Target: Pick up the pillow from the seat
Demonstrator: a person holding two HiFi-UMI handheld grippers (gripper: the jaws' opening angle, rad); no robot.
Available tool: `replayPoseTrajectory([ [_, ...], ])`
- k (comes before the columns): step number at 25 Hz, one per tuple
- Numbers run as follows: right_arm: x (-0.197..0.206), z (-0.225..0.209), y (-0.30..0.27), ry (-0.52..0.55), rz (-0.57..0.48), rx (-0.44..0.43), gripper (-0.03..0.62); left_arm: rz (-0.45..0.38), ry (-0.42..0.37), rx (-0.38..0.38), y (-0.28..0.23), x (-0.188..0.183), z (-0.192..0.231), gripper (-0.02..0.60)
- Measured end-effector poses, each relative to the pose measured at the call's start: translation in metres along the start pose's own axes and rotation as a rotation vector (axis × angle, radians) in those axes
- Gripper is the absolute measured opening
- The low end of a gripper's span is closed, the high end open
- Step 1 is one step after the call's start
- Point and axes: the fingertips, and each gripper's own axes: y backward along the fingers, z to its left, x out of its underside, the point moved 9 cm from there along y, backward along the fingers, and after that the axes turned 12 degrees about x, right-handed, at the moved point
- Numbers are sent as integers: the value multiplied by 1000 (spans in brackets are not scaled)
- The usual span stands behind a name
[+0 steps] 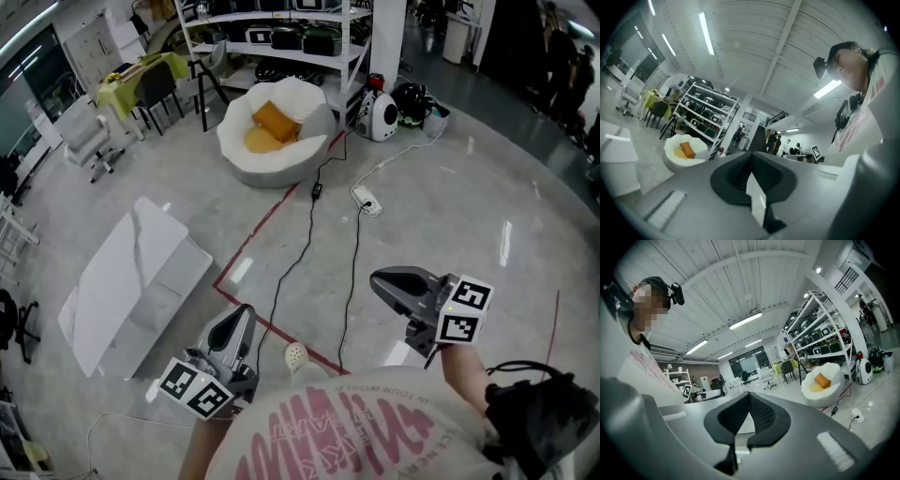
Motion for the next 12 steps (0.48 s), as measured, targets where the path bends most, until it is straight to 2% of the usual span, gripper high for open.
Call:
replayPoseTrajectory([
  [5, -38, -23, -69, -10, -45, 35, 6, 155, -74, 31, -26, -38, 70, 14],
  [12, -63, -41, -154, 1, -41, 38, 6, 198, -128, 22, -43, -82, 153, 14],
])
